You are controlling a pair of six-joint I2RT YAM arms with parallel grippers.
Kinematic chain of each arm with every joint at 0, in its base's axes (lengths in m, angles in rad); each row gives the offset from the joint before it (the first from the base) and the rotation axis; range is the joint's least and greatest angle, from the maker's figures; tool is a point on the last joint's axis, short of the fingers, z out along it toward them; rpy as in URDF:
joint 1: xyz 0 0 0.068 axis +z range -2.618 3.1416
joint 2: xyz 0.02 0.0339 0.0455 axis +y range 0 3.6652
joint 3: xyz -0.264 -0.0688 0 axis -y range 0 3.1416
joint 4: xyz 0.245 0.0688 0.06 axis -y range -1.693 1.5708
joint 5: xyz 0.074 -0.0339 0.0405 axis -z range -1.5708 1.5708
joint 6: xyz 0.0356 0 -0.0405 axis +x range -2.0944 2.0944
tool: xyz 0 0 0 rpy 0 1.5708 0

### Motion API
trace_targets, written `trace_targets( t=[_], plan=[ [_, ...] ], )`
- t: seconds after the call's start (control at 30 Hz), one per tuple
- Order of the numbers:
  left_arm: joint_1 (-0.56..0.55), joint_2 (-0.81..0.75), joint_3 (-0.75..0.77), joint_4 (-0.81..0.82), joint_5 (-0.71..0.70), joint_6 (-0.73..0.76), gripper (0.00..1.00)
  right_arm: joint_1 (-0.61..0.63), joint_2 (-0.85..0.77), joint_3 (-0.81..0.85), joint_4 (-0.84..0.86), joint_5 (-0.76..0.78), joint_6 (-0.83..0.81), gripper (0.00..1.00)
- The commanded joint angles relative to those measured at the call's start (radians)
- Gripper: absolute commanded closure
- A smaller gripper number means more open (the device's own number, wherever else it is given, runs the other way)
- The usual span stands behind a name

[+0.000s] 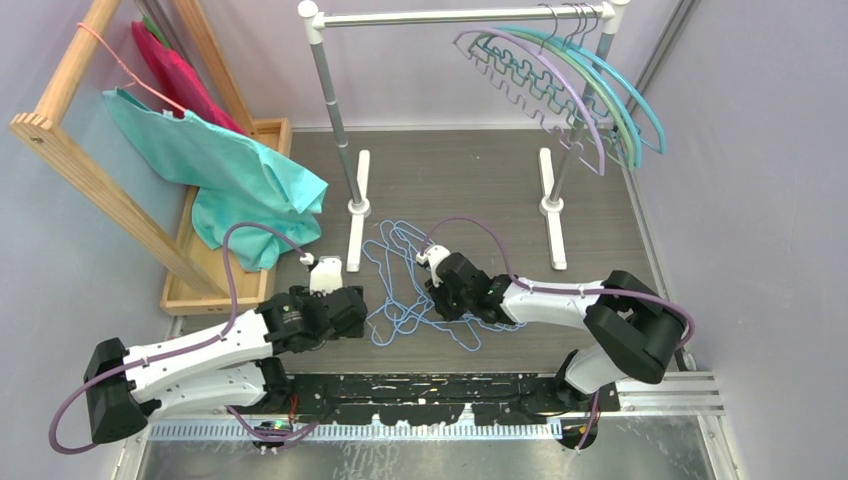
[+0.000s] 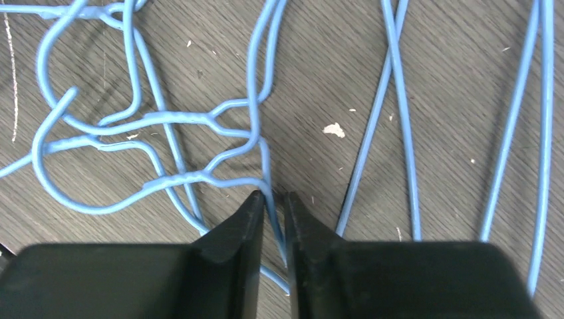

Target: Organize the hangers

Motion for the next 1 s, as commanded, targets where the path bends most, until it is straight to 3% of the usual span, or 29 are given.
trace_targets(
  t=[0.0, 0.1, 0.33, 0.5, 0.63, 0.73, 0.97],
  plan=[
    [0.003, -0.018, -0.005, -0.007, -0.017, -0.021, 0.02, 0.008, -0.012, -0.005, 0.027, 0.03, 0.024, 0.82],
    [0.003, -0.022, -0.004, -0.008, -0.018, -0.021, 0.02, 0.009, -0.066, -0.003, 0.015, 0.054, 0.036, 0.98],
    [0.003, -0.031, -0.003, -0.024, -0.028, -0.02, 0.02, 0.009, -0.191, 0.072, -0.072, -0.037, 0.06, 0.99],
    [0.003, -0.032, -0.005, -0.02, -0.027, -0.02, 0.02, 0.009, -0.204, 0.082, -0.083, -0.059, 0.075, 0.89],
    [0.003, -0.028, -0.001, -0.017, -0.022, -0.02, 0.02, 0.01, -0.127, 0.046, 0.012, -0.129, 0.127, 0.83],
    [0.003, -0.024, 0.006, -0.019, -0.021, -0.018, 0.02, 0.01, -0.064, 0.026, 0.095, -0.17, 0.161, 0.69],
    [0.003, -0.02, 0.021, -0.029, -0.028, -0.016, 0.02, 0.01, 0.034, 0.042, 0.148, -0.169, 0.152, 0.67]
  ],
)
